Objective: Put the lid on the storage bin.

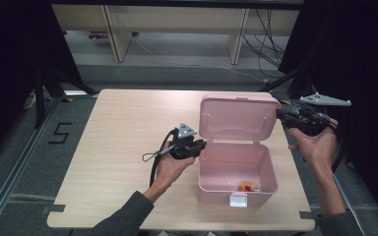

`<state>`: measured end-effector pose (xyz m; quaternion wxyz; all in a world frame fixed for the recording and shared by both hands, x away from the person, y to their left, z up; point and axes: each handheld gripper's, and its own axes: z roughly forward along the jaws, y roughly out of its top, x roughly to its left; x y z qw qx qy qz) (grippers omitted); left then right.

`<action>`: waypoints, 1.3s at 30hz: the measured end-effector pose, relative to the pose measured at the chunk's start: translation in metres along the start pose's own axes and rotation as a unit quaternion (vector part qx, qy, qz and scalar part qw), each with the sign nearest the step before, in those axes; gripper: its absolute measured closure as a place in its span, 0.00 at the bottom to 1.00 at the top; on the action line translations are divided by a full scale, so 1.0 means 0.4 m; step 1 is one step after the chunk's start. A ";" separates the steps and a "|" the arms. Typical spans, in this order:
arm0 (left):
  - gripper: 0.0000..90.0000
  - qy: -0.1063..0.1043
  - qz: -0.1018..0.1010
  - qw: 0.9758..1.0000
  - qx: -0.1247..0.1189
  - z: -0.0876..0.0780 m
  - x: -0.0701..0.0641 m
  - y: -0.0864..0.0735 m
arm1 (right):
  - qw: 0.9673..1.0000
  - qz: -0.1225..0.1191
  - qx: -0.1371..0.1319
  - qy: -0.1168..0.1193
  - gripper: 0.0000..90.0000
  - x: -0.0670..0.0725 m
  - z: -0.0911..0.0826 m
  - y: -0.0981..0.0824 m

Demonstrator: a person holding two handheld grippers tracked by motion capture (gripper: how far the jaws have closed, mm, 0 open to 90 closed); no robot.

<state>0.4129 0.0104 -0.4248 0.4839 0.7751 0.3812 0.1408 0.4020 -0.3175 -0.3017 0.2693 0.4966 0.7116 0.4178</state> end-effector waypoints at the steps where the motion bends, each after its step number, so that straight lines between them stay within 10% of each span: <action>1: 0.91 0.002 -0.009 1.000 -0.002 0.001 -0.002 0.000 | 1.000 -0.003 -0.008 0.003 0.98 0.001 -0.005 -0.006; 18: 0.89 -0.005 -0.020 1.000 -0.013 -0.007 -0.001 -0.009 | 0.999 -0.026 -0.027 0.012 0.98 0.031 -0.076 -0.067; 30: 0.74 -0.031 -0.030 0.999 -0.024 -0.094 0.006 -0.034 | 0.998 -0.041 -0.037 0.012 0.97 0.042 -0.098 -0.090; 39: 0.68 -0.045 0.001 0.999 -0.013 -0.176 -0.018 -0.067 | 0.998 -0.040 -0.041 0.021 0.96 0.049 -0.126 -0.120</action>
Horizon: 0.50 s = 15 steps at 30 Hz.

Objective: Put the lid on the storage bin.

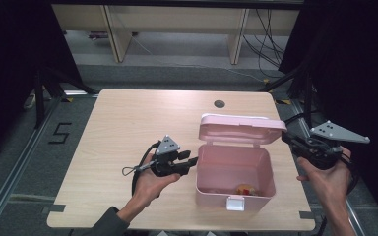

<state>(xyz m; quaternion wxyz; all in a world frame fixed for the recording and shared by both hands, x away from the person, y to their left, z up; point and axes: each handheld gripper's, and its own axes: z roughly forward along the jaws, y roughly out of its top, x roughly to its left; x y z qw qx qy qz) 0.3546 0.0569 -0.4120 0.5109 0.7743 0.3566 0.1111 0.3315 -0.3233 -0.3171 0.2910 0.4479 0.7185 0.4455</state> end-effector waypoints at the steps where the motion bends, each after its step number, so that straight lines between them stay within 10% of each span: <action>1: 0.67 -0.007 0.001 1.000 0.001 -0.009 -0.001 -0.005 | 1.000 0.001 0.000 0.003 0.96 0.002 -0.004 -0.004; 15: 0.64 -0.028 0.021 0.999 0.009 -0.117 -0.023 -0.064 | 1.000 -0.002 0.001 0.017 0.94 0.024 -0.038 -0.054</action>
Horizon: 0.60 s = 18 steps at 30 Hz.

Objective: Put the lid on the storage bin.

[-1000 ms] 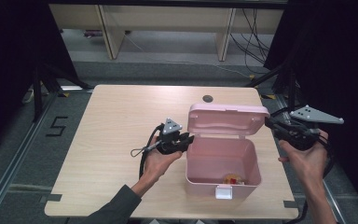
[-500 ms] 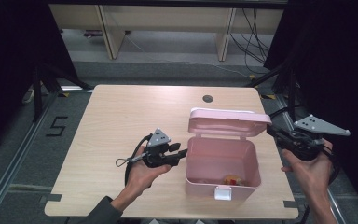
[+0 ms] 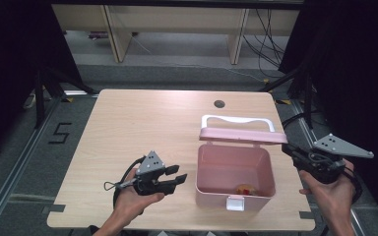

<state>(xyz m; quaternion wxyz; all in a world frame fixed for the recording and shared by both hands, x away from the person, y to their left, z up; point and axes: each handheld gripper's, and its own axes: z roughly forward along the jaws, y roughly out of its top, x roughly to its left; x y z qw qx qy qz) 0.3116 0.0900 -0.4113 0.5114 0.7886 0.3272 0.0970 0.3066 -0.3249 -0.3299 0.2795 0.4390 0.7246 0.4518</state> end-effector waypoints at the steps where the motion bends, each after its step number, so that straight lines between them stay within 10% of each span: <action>1: 0.64 0.003 -0.001 1.000 0.002 -0.005 -0.002 -0.004 | 1.000 -0.008 0.003 -0.002 0.94 -0.002 -0.004 -0.003; 18: 0.61 0.008 -0.018 0.999 0.027 -0.047 0.021 -0.105 | 0.999 0.009 0.033 0.028 0.92 0.026 -0.036 -0.071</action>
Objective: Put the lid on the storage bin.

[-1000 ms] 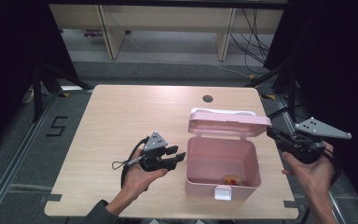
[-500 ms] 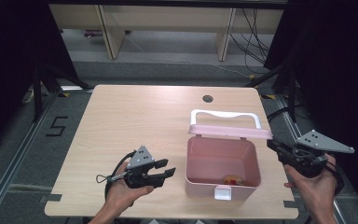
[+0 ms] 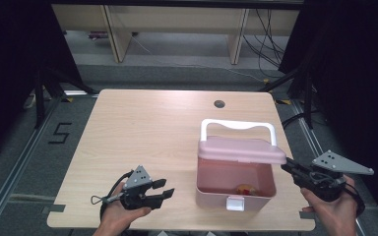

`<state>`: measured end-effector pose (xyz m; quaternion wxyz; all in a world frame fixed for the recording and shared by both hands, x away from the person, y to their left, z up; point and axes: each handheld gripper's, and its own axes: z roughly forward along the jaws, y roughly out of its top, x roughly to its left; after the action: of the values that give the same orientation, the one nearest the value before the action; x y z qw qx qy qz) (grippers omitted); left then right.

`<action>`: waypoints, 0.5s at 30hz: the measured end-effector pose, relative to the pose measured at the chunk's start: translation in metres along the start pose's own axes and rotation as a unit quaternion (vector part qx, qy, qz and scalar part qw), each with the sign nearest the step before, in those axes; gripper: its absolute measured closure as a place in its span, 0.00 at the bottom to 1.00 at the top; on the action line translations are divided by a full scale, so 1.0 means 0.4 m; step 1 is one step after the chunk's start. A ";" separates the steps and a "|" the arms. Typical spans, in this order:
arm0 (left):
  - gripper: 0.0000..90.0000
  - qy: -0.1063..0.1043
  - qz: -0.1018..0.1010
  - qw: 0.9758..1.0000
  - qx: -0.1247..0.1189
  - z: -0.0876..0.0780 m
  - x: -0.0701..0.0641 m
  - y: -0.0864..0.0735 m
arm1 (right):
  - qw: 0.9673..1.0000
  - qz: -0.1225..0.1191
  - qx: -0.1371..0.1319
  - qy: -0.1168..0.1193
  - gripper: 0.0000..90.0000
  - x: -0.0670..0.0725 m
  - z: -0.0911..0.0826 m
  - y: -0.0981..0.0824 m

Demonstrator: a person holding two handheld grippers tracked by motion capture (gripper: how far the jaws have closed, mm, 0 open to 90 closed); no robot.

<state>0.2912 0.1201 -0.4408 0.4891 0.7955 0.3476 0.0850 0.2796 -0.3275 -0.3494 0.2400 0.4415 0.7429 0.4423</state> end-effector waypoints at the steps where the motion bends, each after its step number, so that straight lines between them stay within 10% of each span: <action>1: 0.60 0.000 0.000 1.000 -0.005 -0.002 0.001 -0.005 | 1.000 -0.017 0.000 -0.003 0.92 -0.005 -0.001 -0.003; 15: 0.39 0.019 0.004 1.000 0.010 -0.035 0.000 -0.045 | 0.999 0.003 0.034 0.023 0.92 0.008 -0.001 -0.073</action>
<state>0.2761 0.1355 -0.4488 0.4739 0.8000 0.3547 0.0984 0.2648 -0.3312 -0.3744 0.2063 0.4410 0.7616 0.4278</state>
